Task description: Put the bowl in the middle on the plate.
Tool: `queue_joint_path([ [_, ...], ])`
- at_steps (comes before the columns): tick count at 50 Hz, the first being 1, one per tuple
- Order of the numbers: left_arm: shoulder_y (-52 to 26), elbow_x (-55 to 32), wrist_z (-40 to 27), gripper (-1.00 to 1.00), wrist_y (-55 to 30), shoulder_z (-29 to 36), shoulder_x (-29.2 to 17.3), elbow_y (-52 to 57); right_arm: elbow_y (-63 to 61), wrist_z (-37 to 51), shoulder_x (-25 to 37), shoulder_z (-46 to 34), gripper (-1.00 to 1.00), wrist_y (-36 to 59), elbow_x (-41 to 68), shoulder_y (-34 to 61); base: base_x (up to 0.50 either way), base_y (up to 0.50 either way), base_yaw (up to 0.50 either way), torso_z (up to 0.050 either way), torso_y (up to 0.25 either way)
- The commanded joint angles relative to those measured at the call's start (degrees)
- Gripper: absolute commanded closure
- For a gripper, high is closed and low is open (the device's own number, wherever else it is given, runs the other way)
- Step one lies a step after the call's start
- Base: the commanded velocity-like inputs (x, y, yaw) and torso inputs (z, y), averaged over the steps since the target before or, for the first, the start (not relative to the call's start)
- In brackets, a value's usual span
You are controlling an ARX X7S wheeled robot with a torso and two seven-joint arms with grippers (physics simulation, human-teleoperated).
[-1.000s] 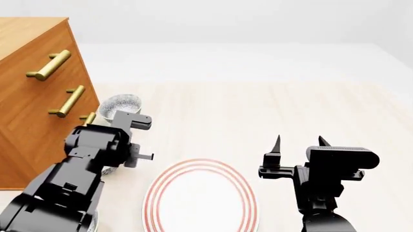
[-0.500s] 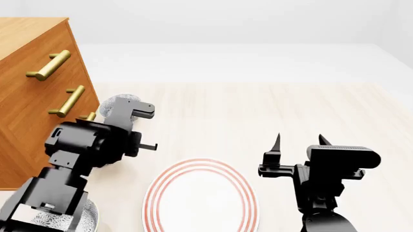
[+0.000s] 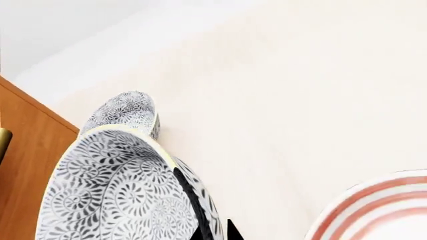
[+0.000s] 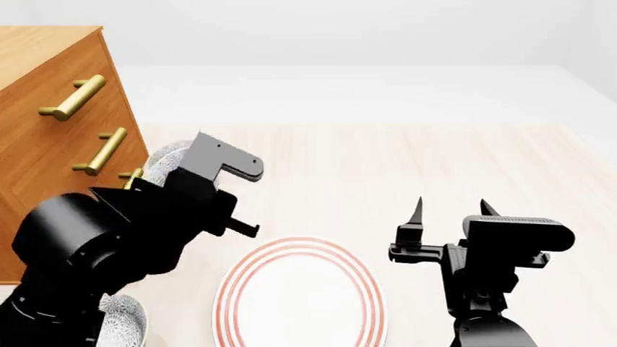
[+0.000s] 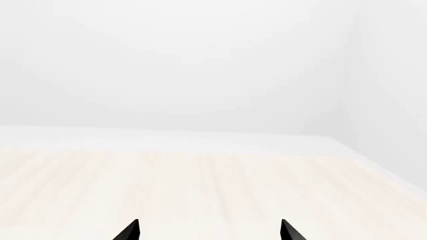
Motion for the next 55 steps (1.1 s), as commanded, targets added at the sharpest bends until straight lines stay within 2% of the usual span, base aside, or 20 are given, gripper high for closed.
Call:
queue_joint_path([
  [1, 2.80, -12.37, -8.38, 1.00, -5.45, 4.23, -4.10, 21.42, -0.14, 0.43, 0.17, 0.33, -1.00, -0.08, 0.38, -0.11, 0.00, 0.00, 0.00, 0.000, 0.000],
  [4, 2.23, -12.98, -10.10, 1.00, -4.91, 8.76, -5.87, 25.93, 0.23, 0.44, 0.15, 0.21, -1.00, -0.58, 0.39, -0.23, 0.00, 0.00, 0.00, 0.000, 0.003],
  [8, 0.03, -7.66, -10.49, 1.00, -2.32, 19.30, -8.89, 32.46, 0.11, 0.52, 0.28, 0.34, -1.00, -0.55, 0.58, -0.27, 0.00, 0.00, 0.00, 0.000, 0.000],
  [13, -0.60, -7.46, -13.06, 1.00, -4.13, 24.90, -8.59, 38.02, 0.49, 0.60, 0.36, 0.21, -1.00, -0.72, 0.62, -0.11, 0.00, 0.00, 0.00, 0.000, 0.000],
  [15, -0.31, -10.05, -14.49, 1.00, -5.34, 25.07, -7.94, 38.94, 0.38, 0.65, 0.40, 0.20, -1.00, -0.62, 0.70, -0.06, 0.00, 0.00, 0.00, 0.000, 0.000],
  [16, -1.17, -9.58, -16.03, 1.00, -5.41, 28.24, -7.90, 40.48, 0.32, 0.68, 0.43, 0.20, -1.00, -0.57, 0.74, -0.01, 0.00, 0.00, 0.00, 0.000, 0.000],
  [19, -1.90, -13.10, -18.92, 1.00, -5.52, 30.83, -7.28, 40.76, 0.13, 0.79, 0.53, 0.26, -1.00, -0.35, 0.85, 0.10, 0.00, 0.00, 0.00, 0.000, 0.000],
  [21, -2.45, -15.29, -21.27, 1.00, -5.30, 31.63, -6.77, 40.15, 0.10, 0.84, 0.58, 0.30, -1.00, -0.34, 0.91, 0.14, 0.00, 0.00, 0.00, 0.000, 0.000],
  [26, -3.37, -15.52, -21.69, 1.00, -4.01, 35.13, -5.94, 39.02, 0.14, 0.97, 0.71, 0.40, -1.00, -0.67, 1.01, -0.14, 0.00, 0.00, 0.00, 0.000, 0.000],
  [48, -5.17, -11.20, -19.08, 1.00, 0.48, 47.31, -2.34, 36.11, -0.27, 1.64, 1.20, 0.62, -1.00, -0.99, 1.52, -0.63, 0.00, 0.00, 0.00, 0.000, 0.000],
  [55, -5.67, -10.66, -18.87, 1.00, 0.90, 49.45, -1.15, 35.72, -0.40, 1.83, 1.34, 0.51, -1.00, -0.84, 1.66, -0.58, 0.00, 0.00, 0.00, 0.000, 0.000],
])
